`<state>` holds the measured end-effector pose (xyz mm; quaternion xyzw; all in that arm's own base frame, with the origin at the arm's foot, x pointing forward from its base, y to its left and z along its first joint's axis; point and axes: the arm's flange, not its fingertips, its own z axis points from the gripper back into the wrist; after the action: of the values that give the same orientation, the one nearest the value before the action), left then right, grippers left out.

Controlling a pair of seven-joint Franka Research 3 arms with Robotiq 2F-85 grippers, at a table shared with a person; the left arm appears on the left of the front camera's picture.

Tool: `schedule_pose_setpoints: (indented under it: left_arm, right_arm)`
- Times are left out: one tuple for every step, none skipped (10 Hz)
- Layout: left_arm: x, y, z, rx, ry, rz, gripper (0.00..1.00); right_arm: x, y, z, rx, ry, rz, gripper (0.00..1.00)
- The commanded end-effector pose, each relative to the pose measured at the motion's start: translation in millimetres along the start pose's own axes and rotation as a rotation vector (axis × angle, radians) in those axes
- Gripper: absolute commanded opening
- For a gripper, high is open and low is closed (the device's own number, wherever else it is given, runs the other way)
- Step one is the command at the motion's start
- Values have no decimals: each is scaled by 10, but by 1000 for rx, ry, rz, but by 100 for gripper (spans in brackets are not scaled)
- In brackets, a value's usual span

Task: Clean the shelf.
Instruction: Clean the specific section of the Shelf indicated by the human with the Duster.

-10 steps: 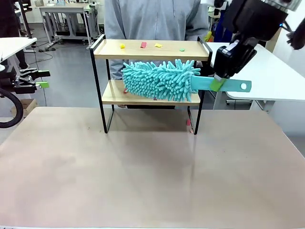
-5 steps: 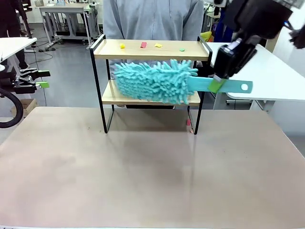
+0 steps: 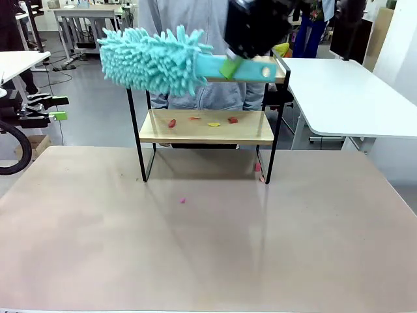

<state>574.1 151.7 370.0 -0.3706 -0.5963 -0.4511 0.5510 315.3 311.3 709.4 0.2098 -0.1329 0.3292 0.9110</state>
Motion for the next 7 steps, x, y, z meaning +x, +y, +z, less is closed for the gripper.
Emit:
schedule_pose_setpoints:
  left_arm:
    - [36, -12, 4, -1, 5, -5, 100]
    - [36, -12, 4, -1, 5, -5, 100]
    - [36, -12, 4, -1, 5, -5, 100]
    - [36, -12, 4, -1, 5, -5, 100]
    - [36, -12, 4, -1, 5, -5, 100]
    - [36, -12, 4, -1, 5, -5, 100]
    - [36, -12, 4, -1, 5, -5, 100]
  right_arm:
    - [340, 138, -4, -26, -74, -103, 13]
    - [488, 202, -5, -46, -108, -167, 13]
    - [635, 240, -15, -63, -138, -211, 13]
    - [778, 265, -56, -69, -151, -254, 13]
    - [776, 304, -39, -89, -125, -248, 13]
    - [582, 181, -41, -23, -124, -196, 13]
    - [582, 181, -41, -23, -124, -196, 13]
